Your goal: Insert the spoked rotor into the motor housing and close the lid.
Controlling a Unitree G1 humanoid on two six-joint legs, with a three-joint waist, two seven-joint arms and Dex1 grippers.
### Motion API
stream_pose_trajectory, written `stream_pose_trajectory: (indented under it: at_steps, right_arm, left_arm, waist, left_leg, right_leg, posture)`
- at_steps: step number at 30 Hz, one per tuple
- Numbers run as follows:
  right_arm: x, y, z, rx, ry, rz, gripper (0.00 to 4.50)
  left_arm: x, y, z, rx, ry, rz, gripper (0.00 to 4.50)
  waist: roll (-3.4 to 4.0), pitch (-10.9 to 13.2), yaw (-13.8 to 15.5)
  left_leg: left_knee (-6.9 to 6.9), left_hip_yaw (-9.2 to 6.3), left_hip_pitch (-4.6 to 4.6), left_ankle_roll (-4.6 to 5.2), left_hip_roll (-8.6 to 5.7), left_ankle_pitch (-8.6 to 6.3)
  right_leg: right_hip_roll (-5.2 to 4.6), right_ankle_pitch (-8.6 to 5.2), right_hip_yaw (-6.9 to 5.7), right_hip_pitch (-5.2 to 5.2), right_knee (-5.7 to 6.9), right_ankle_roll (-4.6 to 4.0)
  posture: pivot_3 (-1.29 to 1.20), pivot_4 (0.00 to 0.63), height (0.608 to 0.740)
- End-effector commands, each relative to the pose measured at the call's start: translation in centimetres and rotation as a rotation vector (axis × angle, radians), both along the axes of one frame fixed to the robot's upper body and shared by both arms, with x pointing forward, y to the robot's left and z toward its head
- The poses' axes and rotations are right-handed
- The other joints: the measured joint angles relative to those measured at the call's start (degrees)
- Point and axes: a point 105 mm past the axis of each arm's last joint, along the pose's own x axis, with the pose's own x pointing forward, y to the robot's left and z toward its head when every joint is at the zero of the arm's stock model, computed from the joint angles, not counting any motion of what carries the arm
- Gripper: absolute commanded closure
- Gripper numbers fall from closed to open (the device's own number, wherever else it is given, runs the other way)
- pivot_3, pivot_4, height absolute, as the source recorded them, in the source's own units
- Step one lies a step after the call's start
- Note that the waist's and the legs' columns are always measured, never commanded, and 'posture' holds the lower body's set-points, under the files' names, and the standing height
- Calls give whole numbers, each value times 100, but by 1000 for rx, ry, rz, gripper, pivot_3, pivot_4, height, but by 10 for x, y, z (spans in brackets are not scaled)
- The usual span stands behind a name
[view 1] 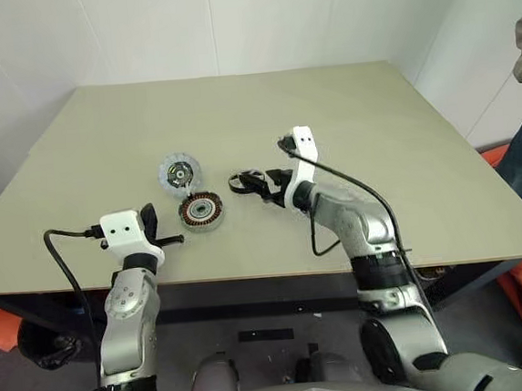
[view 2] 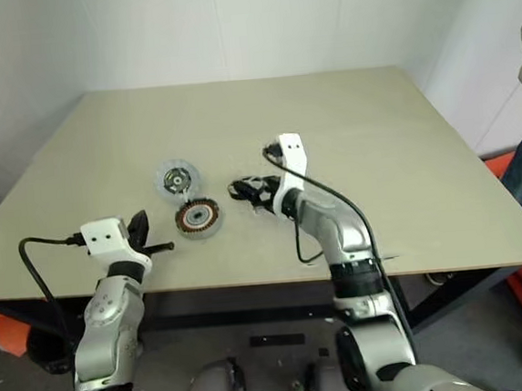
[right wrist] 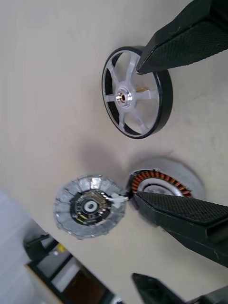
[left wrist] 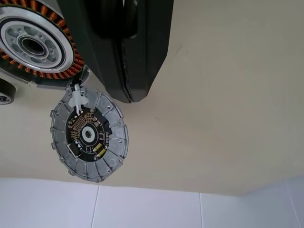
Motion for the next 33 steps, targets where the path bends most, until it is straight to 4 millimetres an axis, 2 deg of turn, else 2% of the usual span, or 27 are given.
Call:
stream_pose_trajectory:
  at_steps: [1, 11, 14, 23, 33]
  right_arm:
    - [8, -1, 5, 108, 112, -49, 36]
    - [13, 2, 14, 223, 231, -83, 36]
    - [10, 7, 15, 330, 313, -74, 36]
    - [9, 11, 8, 415, 420, -95, 36]
    - [13, 26, 1, 500, 495, -106, 36]
  left_arm:
    - [3, -1, 7, 20, -25, -16, 4500]
    - [4, 0, 4, 15, -10, -19, 4500]
    - [4, -1, 1, 21, 2, -26, 4500]
    - [6, -2, 1, 23, 8, -37, 4500]
    - [7, -4, 1, 30, 13, -52, 4500]
  waist:
    - [0, 0, 5]
    - [2, 1, 1]
    - [1, 1, 11]
    - [1, 1, 11]
    - [1, 1, 13]
  left_leg:
    - [-1, 0, -1, -1, -1, 1]
    - [-5, -1, 5, -14, 0, 7]
    - [-5, 0, 5, -14, -1, 8]
    - [-5, 0, 1, -15, -2, 8]
    - [-5, 0, -1, -15, -2, 8]
  right_leg:
    - [0, 0, 0, -1, -1, 0]
    - [0, 0, 0, -1, 5, 0]
    - [0, 0, 0, 1, 5, 1]
    - [0, 1, 0, -3, 4, 3]
    - [0, 1, 0, -5, 5, 3]
  posture:
    - [0, 0, 740]
    - [0, 0, 740]
    - [0, 0, 740]
    - [0, 0, 740]
    - [0, 0, 740]
